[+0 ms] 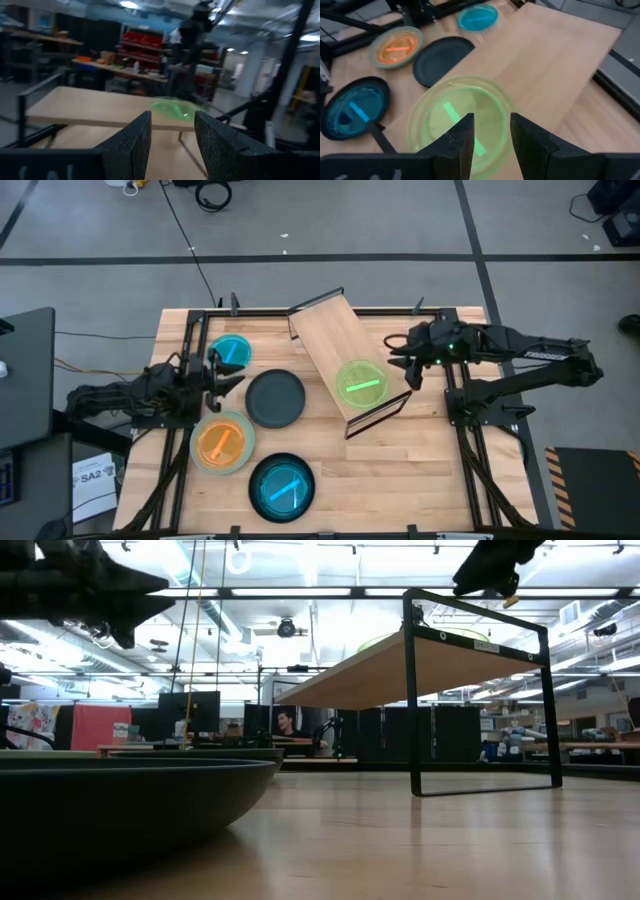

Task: Place and stack plates onto a shelf
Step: Stack the top transparent blue plate on top of the transparent green plate on the shelf

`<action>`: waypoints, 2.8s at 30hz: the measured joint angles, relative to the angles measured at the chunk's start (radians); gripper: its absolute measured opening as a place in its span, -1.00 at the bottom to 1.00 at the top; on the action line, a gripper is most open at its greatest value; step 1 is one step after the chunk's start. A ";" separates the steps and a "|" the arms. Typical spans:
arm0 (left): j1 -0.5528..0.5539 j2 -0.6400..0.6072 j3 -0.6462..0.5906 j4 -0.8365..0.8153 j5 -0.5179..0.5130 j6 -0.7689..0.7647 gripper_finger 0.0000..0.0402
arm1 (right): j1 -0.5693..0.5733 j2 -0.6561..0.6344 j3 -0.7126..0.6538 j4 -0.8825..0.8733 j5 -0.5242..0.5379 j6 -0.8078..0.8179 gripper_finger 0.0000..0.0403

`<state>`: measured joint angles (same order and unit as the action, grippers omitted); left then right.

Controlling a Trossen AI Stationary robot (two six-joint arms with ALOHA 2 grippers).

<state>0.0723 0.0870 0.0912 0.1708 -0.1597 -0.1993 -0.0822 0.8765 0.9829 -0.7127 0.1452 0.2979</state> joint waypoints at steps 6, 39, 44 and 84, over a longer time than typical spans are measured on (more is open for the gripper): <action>0.001 0.147 0.141 -0.199 -0.118 -0.017 -0.24 | 0.021 -0.018 -0.108 0.086 0.000 0.016 -0.34; 0.428 0.998 0.482 -0.749 -0.124 -0.209 -0.29 | 0.021 -0.013 -0.155 0.186 -0.013 0.014 -0.34; 0.442 1.048 0.482 -0.742 -0.124 -0.209 -0.29 | 0.021 -0.013 -0.156 0.186 -0.013 0.013 -0.34; 0.442 1.377 0.483 -0.519 -0.191 -0.207 -0.29 | 0.021 -0.013 -0.156 0.187 -0.017 0.014 -0.34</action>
<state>0.5140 1.4638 0.5744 -0.3482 -0.3509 -0.4065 -0.0608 0.8637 0.8272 -0.5255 0.1284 0.3115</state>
